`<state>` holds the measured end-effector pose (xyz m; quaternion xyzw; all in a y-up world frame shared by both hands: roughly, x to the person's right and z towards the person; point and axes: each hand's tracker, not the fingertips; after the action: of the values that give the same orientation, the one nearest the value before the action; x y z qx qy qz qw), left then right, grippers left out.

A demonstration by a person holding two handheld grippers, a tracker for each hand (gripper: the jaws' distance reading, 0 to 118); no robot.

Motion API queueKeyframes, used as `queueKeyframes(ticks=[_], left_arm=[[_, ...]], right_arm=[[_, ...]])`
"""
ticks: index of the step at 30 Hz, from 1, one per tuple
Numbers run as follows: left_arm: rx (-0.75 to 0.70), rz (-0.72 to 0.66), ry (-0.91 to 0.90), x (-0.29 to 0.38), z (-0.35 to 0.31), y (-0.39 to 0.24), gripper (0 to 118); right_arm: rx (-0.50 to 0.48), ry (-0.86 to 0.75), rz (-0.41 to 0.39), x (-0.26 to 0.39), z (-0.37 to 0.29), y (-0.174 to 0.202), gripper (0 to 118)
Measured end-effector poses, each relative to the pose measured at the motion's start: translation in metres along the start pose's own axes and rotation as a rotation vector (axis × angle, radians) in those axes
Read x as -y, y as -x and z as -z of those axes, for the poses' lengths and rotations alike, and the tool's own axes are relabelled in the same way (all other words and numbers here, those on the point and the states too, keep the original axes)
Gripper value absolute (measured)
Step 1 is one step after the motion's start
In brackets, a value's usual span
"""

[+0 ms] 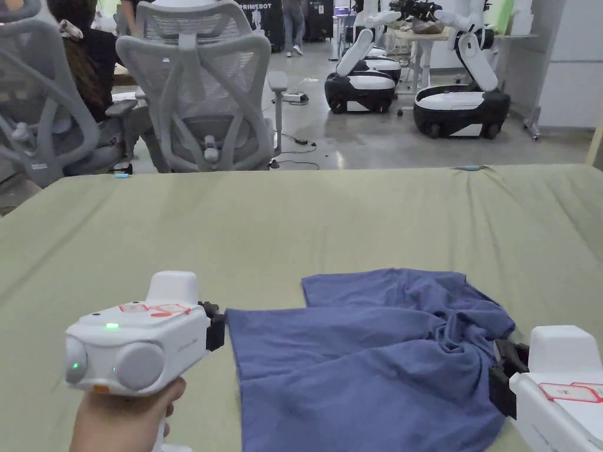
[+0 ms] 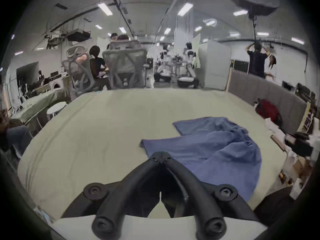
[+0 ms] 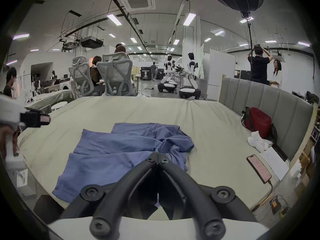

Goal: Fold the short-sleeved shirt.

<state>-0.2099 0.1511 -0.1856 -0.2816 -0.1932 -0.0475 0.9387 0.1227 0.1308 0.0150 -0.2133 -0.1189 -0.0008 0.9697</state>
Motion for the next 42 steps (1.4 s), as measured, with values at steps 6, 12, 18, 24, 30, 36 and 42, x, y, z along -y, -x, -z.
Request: queueKeyframes(ticks=[6,12,18,24,30,36,42], left_arm=[[-0.028,-0.022,0.247,-0.051,0.135,0.023,7],[-0.039,-0.104,0.393,-0.058,0.206,0.024,95],[-0.091,-0.106,0.512,-0.03,0.247,0.024,83],[-0.044,0.014,0.45,-0.032,0.228,0.009,1],[0.024,-0.143,0.261,-0.054,0.168,0.011,1],[0.051,-0.102,0.219,-0.06,0.138,0.011,1],[0.056,-0.092,0.234,-0.053,0.142,0.016,1]], right_arm=[[0.017,0.027,0.002,-0.009,0.019,-0.019,0],[0.06,0.065,0.019,-0.009,0.038,-0.049,0],[0.109,0.097,0.029,-0.006,0.054,-0.078,0],[0.152,0.174,0.071,-0.013,0.092,-0.124,0],[0.079,0.28,0.019,-0.041,0.181,-0.161,0],[0.025,0.401,0.065,-0.042,0.27,-0.18,67],[-0.016,0.458,0.066,-0.019,0.312,-0.167,85]])
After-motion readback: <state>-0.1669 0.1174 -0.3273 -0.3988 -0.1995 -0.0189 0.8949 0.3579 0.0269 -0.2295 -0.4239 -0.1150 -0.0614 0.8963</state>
